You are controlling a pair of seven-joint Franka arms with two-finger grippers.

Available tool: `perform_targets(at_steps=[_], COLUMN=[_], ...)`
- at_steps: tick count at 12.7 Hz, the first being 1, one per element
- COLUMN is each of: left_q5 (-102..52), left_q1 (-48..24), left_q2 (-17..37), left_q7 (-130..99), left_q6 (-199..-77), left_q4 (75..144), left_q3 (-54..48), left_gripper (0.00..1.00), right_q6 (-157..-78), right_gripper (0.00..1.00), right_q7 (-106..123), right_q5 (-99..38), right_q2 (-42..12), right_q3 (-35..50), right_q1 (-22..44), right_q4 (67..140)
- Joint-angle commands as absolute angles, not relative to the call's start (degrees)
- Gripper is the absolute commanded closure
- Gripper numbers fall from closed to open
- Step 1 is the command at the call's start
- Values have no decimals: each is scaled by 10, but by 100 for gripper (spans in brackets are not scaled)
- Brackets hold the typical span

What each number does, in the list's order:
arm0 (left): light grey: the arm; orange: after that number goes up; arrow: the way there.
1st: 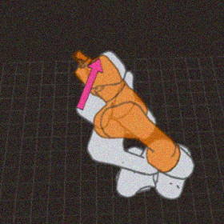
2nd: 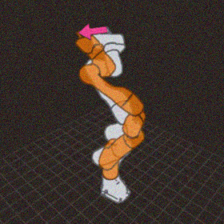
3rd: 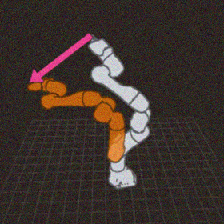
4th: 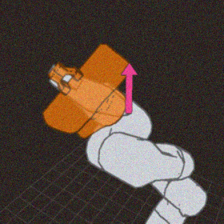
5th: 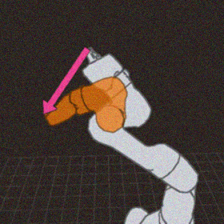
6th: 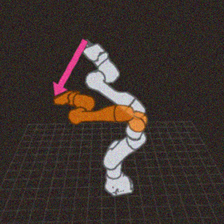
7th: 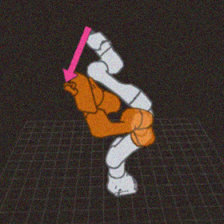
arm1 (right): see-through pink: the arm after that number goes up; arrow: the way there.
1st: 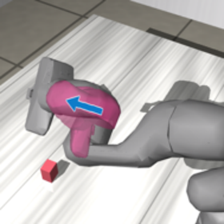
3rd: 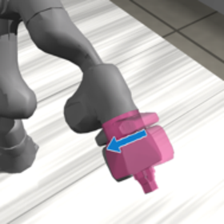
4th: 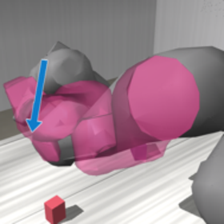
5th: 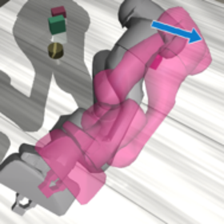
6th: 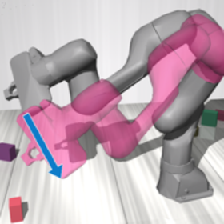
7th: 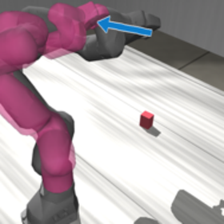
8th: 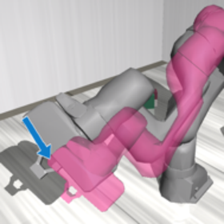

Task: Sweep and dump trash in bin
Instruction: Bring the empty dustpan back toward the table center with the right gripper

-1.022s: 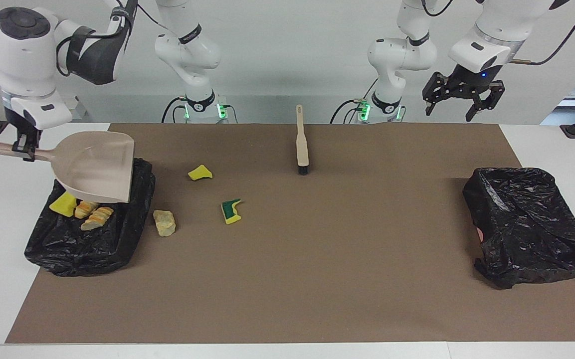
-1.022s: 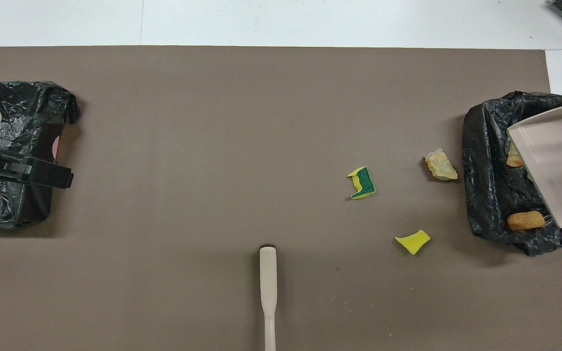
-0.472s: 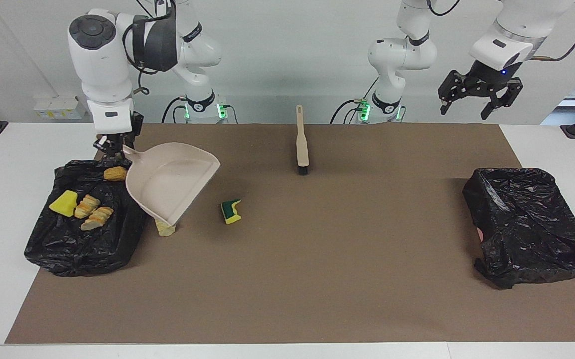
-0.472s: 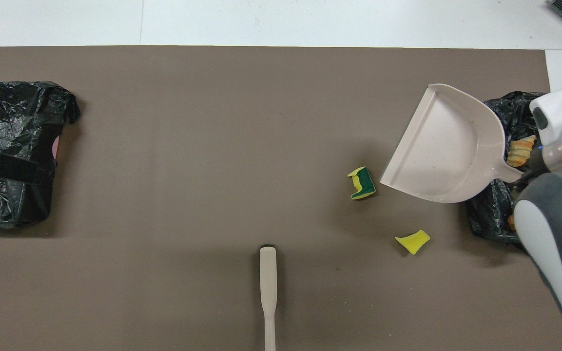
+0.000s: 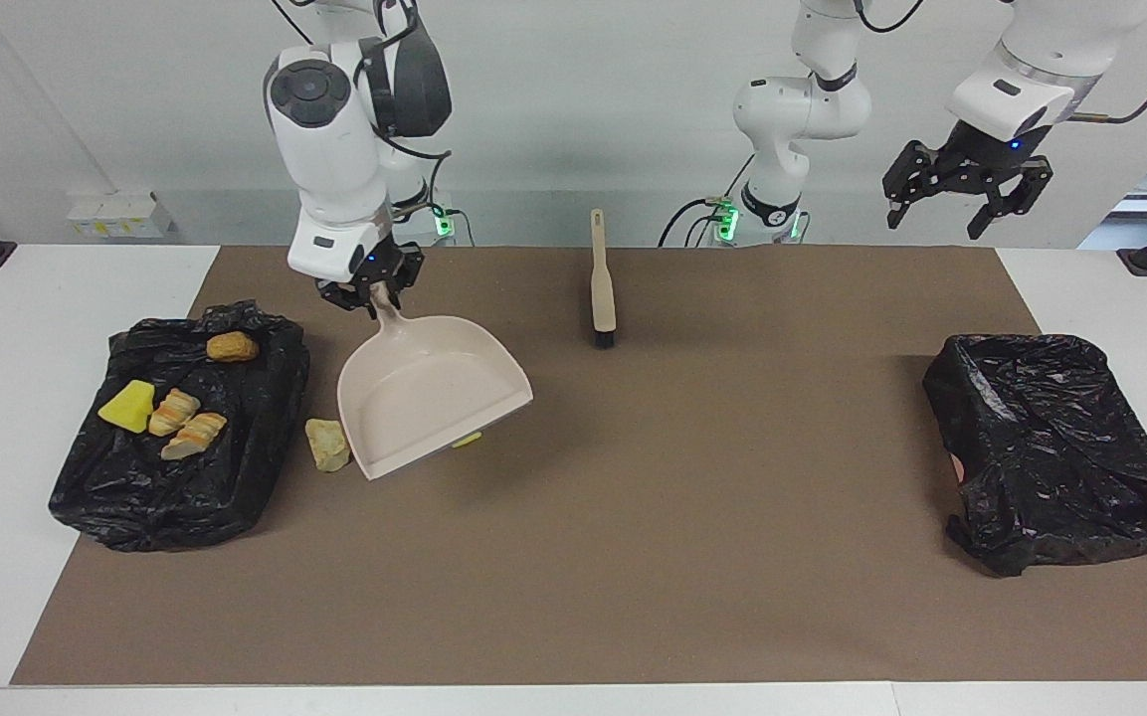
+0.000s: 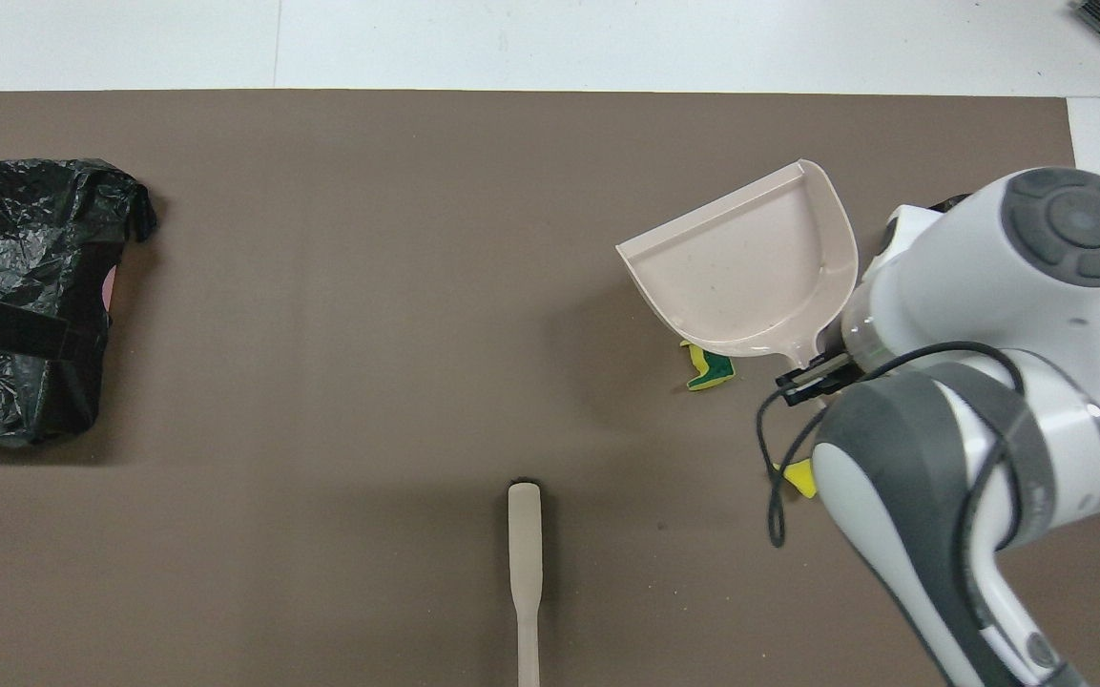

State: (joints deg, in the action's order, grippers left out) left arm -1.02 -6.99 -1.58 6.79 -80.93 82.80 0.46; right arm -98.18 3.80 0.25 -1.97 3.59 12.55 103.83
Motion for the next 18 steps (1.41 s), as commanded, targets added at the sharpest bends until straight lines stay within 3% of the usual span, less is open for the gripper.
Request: perform_targets(at_steps=[1, 4, 9, 13, 14, 15, 18], left_q5=[-8, -7, -7, -6, -6, -6, -6], left_q1=[-65, -60, -58, -59, -59, -59, -59], left_q2=[-20, -21, -21, -20, -20, -20, -20], left_q7=[69, 69, 69, 69, 69, 69, 68], left_q6=[-795, -795, -800, -802, -802, -797, -799], left_q4=[824, 824, 824, 824, 824, 824, 824], left_q3=[3, 3, 3, 2, 2, 3, 2], left_gripper=[0, 0, 0, 0, 0, 0, 0], right_q6=[-1002, -1027, -1055, -1122, -1128, -1127, -1109], right_gripper=[100, 100, 100, 100, 93, 1, 0], right_q7=[-53, -156, -282, -299, -300, -300, -302], right_q5=[-27, -58, -79, -83, -86, -84, -78], right_q2=[-81, -132, -263, -305, -305, -303, -294], right_q3=[33, 33, 36, 36, 36, 36, 36], right_q1=[155, 198, 260, 275, 276, 277, 283], right_q4=[995, 973, 861, 856, 856, 856, 859])
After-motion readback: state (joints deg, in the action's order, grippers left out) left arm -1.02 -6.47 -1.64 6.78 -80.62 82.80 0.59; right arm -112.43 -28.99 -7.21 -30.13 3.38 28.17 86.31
